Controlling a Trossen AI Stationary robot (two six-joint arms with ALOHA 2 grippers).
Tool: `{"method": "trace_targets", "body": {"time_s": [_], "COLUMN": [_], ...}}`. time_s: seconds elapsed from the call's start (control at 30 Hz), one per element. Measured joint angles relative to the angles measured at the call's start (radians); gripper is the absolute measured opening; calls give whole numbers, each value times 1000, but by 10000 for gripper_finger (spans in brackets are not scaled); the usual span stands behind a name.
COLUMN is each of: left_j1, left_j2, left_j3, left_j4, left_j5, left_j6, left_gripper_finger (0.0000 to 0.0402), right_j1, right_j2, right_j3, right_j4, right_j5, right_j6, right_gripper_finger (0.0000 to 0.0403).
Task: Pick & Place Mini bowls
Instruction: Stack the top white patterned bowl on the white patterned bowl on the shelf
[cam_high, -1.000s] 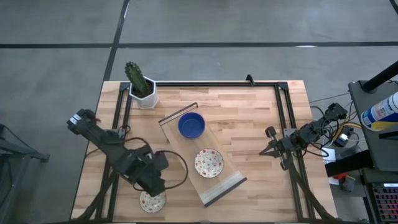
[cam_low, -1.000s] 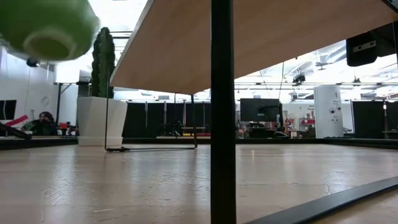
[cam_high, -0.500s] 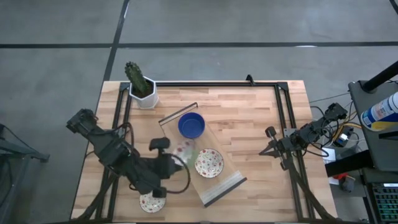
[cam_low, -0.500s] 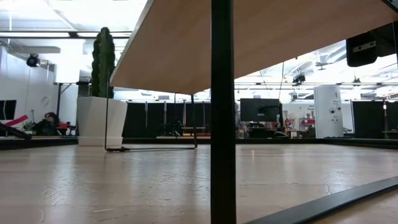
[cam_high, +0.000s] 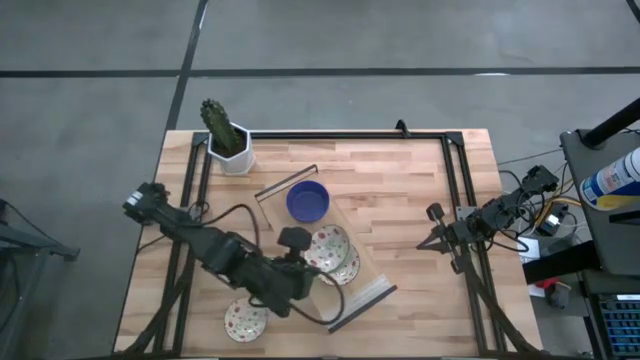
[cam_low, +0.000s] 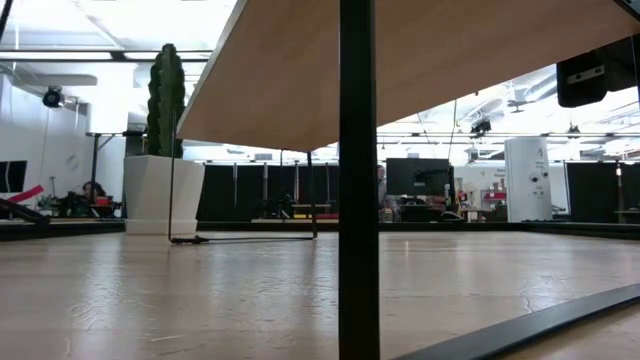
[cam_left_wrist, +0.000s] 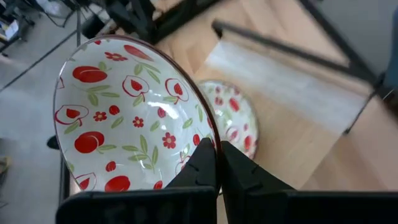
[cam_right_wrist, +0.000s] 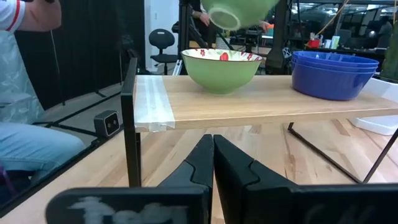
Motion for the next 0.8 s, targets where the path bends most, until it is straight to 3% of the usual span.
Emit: {"method": "trace_targets", "body": {"time_s": [0.2, 0.37, 0.53, 0.8], "left_j1": [33, 47, 49, 49], "left_j2": [74, 160, 238, 301], "left_j3": [81, 234, 369, 406], "left_j4": [-98, -250, -390, -411], "left_j5": [44, 118, 102, 91], "left_j6": [37, 34, 12, 70], "left_gripper_finger": [0, 0, 0, 0], "right_j1": [0, 0, 0, 0], "right_j2": [0, 0, 0, 0], "right_j3": [0, 0, 0, 0], "right_j4": [0, 0, 0, 0], "right_j5": [0, 0, 0, 0], "right_j6": [-11, 0, -7, -10], "right_gripper_finger": [9, 9, 9, 9]}}
